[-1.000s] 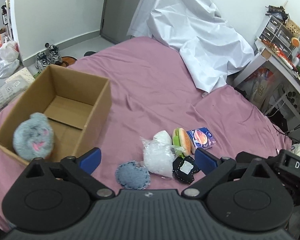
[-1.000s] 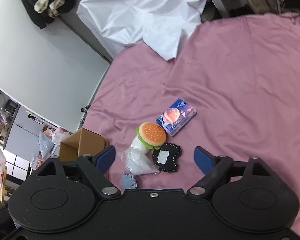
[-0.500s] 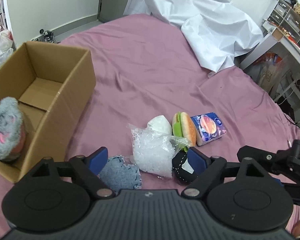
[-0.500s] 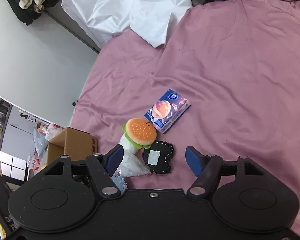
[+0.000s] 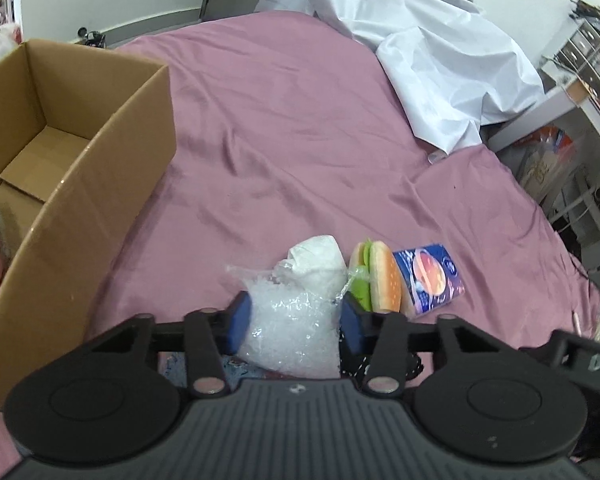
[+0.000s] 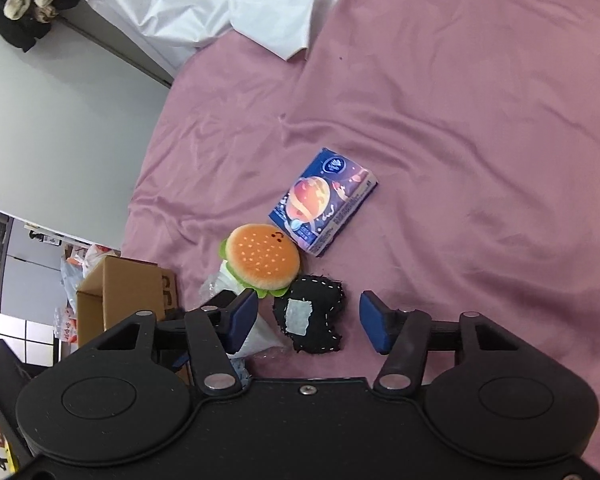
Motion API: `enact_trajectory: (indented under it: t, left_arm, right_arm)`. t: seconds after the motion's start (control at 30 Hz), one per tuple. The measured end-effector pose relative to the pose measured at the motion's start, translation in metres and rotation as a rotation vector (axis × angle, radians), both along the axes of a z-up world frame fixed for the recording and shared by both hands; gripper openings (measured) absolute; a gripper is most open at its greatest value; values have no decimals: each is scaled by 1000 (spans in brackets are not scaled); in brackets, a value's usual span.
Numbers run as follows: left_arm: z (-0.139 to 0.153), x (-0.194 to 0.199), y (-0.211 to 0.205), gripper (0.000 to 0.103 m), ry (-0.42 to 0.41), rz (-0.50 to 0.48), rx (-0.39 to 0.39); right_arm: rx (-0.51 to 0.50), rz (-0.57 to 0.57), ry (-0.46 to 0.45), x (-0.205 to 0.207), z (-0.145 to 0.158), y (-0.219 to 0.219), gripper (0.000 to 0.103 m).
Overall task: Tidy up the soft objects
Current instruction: 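Lower the right gripper onto the black heart pad and grasp it, then carry the black pad with the right gripper while the left gripper carries the filling bag toward the box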
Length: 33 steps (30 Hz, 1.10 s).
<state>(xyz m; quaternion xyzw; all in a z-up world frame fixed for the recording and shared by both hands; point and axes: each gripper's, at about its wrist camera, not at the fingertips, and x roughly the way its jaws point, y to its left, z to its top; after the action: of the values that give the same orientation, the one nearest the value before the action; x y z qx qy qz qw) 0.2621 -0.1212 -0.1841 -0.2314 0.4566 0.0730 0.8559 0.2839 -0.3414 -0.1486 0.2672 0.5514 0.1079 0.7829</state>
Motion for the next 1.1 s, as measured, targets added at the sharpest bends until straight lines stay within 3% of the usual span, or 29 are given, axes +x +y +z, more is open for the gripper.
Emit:
enact_trajectory:
  t: [0.4, 0.73, 0.77, 0.8, 0.83, 1.1]
  left_arm:
    - [12, -6, 18, 37, -26, 41, -50]
    - [24, -13, 29, 37, -36, 68, -24]
    - [26, -14, 31, 37, -38, 75, -18]
    - [29, -16, 33, 37, -40, 81, -12]
    - [32, -18, 34, 37, -42, 82, -9]
    - [57, -31, 38, 37, -77, 83, 31]
  right_arm:
    - [-79, 23, 41, 8, -20, 26, 57]
    - [-148, 67, 27, 8, -26, 45, 65]
    - [-168, 86, 14, 7, -25, 48, 59]
    - [-183, 102, 6, 6, -25, 51, 41]
    - [-189, 115, 7, 5, -25, 52, 32]
    - [-137, 125, -72, -2, 1, 49, 29]
